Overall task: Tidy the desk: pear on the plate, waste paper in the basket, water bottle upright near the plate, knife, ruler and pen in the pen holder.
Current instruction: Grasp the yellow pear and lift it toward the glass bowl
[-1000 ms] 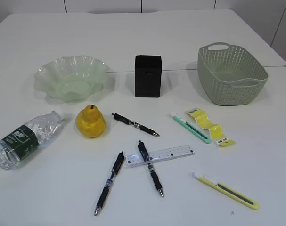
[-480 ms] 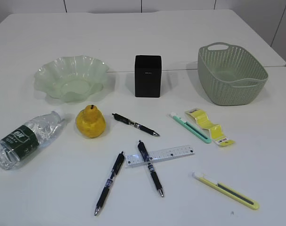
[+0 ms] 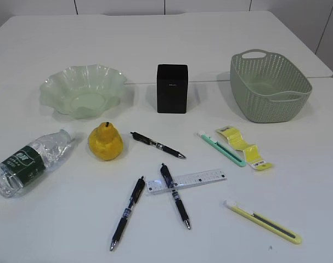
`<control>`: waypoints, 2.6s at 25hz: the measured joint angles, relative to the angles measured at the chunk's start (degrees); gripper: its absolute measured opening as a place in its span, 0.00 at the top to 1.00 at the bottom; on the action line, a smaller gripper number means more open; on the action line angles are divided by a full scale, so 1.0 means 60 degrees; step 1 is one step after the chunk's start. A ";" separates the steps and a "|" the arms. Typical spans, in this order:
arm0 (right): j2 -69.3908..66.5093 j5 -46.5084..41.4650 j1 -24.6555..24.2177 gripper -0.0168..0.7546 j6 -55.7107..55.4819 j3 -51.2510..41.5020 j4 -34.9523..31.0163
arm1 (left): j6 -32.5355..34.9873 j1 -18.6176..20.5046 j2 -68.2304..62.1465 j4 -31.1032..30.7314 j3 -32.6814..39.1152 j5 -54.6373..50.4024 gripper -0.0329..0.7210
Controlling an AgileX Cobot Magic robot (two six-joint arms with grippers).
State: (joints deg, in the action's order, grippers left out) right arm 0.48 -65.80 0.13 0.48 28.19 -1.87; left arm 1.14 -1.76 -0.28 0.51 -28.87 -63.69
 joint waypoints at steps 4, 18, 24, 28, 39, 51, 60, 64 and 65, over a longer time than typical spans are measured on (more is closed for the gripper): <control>0.0000 0.0000 0.0000 0.24 0.0000 0.0000 -0.0043 | 0.0000 0.0000 0.0000 0.0000 0.0000 0.0000 0.26; 0.0000 0.0000 0.0000 0.24 0.0000 0.0000 -0.0366 | 0.0000 0.0000 0.0000 0.0018 0.0000 0.0000 0.26; -0.0459 -0.0166 0.0000 0.24 0.0000 0.0020 -0.0366 | 0.0000 0.0000 -0.0022 0.0323 -0.0486 0.0036 0.26; -0.1138 -0.0228 0.0000 0.24 -0.0016 0.0279 -0.0366 | 0.0000 0.0000 -0.0417 0.0323 -0.0914 -0.0109 0.26; -0.3259 -0.0294 0.0000 0.24 -0.0371 0.1559 -0.0366 | 0.0069 0.0000 -0.3181 0.0396 -0.2508 0.0018 0.26; -0.8148 -0.0972 0.0000 0.24 -0.0492 0.4181 -0.0952 | 0.0603 -0.0157 -0.5867 0.0959 -0.5079 -0.0100 0.26; -1.0899 -0.0955 0.0000 0.24 -0.0009 0.6571 -0.1115 | 0.1540 -0.1417 -0.8264 0.1147 -0.6672 -0.0589 0.26; -1.1420 -0.0724 0.0000 0.24 0.0192 0.6683 -0.1129 | 0.1751 -0.1900 -0.9529 0.1147 -0.7468 -0.0917 0.26; -1.1516 -0.0647 0.0000 0.24 0.0226 0.6683 -0.1161 | 0.1849 -0.2033 -0.9851 0.1147 -0.7679 -0.0999 0.26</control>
State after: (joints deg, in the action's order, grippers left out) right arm -68.62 -69.68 0.13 1.84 68.29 -8.83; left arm 12.23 -13.96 -59.38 7.40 -74.94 -69.68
